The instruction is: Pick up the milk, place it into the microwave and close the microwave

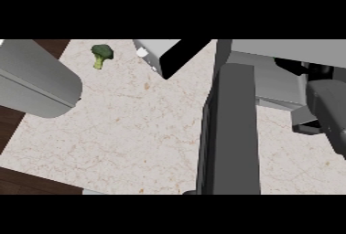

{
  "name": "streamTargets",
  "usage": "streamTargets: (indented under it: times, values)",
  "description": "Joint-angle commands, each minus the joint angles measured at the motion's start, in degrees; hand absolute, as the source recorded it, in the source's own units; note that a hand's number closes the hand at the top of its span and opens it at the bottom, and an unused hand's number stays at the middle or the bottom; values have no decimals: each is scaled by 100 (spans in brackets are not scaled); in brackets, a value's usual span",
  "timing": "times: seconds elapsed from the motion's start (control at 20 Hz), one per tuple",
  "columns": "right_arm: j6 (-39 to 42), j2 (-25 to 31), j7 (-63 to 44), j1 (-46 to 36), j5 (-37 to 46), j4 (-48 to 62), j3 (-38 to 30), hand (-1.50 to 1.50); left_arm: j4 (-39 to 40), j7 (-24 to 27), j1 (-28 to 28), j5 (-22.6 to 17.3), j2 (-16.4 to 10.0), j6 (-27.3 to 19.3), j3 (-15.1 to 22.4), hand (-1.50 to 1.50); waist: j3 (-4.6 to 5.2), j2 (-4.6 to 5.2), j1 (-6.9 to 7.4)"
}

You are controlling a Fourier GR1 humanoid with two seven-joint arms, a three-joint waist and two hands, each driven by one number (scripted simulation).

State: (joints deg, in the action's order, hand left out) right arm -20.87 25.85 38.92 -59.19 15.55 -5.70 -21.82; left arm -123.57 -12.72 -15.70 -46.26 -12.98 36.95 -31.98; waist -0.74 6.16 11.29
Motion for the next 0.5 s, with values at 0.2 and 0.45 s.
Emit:
streamTargets:
  times: [0.2, 0.45]
  values:
    - [-65, -60, -74, -198, -160, -43, -180, -150, 130, 15, 156, 216, 9, -10, 47, -150, -3, -26, -14]
    - [656, -497, -6, -428, -27, 55, 2, -150, 189, -16, 292, 308, -85, 16, 93, -150, 15, -16, 100]
